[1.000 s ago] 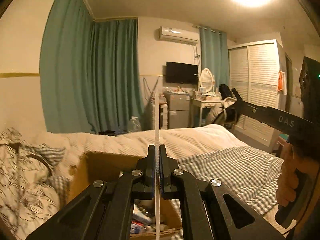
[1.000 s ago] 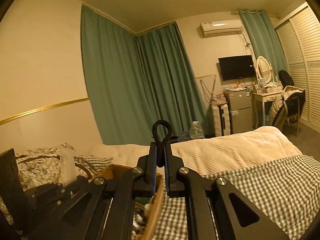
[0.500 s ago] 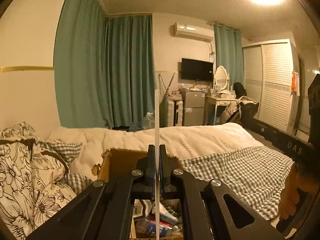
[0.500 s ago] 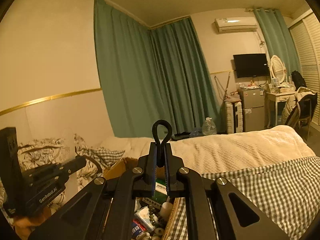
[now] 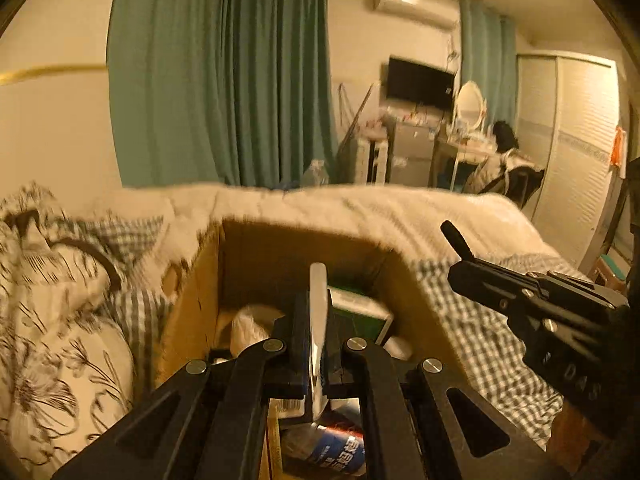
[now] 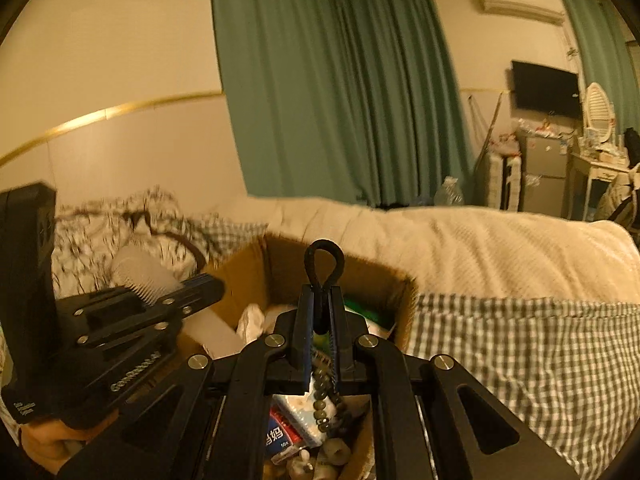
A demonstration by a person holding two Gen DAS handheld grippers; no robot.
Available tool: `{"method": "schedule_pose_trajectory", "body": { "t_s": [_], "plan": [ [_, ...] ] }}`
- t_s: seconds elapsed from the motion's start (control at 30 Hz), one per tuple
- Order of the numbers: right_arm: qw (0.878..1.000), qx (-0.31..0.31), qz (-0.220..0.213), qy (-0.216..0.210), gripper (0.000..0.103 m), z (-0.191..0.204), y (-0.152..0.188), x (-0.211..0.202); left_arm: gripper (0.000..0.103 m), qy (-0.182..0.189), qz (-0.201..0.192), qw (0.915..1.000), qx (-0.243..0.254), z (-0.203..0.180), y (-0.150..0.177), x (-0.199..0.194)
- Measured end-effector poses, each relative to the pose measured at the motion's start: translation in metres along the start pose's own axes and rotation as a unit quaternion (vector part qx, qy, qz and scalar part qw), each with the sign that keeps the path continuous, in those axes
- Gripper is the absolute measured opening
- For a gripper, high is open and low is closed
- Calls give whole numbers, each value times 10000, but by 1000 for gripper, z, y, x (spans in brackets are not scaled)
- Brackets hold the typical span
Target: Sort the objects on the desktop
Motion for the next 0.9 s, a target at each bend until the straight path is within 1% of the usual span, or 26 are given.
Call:
{"method": "schedule_pose_trajectory", "body": {
  "t_s": [0.07,0.2,0.33,0.43,0.47,0.5,0.53,0.57,0.6,0.63,0.67,0.7,0.73,0.87,0.9],
  "plan": [
    [9997,-48,216,-85,6,3,10,17,3,-79,203,9997,-62,6,6,14],
    [9981,-103,576,-206,6,13,26,37,3,-281,404,9988,-66,13,13,27],
    [9953,-130,903,-327,6,15,39,52,3,-226,508,9982,-210,15,14,28],
    [9942,-102,1003,-376,6,14,43,58,5,-222,528,9980,-259,14,13,25],
    [9940,-108,1026,-370,7,15,44,60,5,-214,529,9980,-277,13,13,24],
    [9939,-121,1037,-340,13,15,45,60,7,-221,535,9979,-286,14,13,23],
    [9941,-126,1036,-299,26,14,44,59,11,-241,534,9979,-290,14,12,22],
    [9942,-114,1027,-293,34,15,43,59,13,-232,513,9980,-300,15,10,20],
    [9946,-82,988,-313,46,14,42,56,18,-218,482,9981,-315,15,8,17],
    [9951,-48,933,-334,49,13,40,52,27,-211,427,9982,-352,15,5,12],
    [9953,-48,906,-326,50,13,38,50,32,-202,364,9984,-384,15,2,6],
    [9956,-75,885,-287,50,13,36,47,45,-194,298,9985,-410,16,-1,1],
    [9960,-111,855,-236,50,13,35,44,54,-176,185,9987,-443,16,-6,-7],
    [9979,-107,627,-130,51,12,24,25,56,-90,-115,9984,-547,18,-20,-35],
    [9984,-102,552,-100,53,11,20,19,59,-51,-183,9982,-576,19,-23,-41]
  ]
}}
Point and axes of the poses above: each gripper's, at about its wrist camera, not at the fingertips, and x roughly the way its jaws point, z to its left, y to its underside, the point moved 6 cm from there along x, roughly the way its jaws point, and after that the axes turned 9 degrees about -x, right-handed, at the moved point
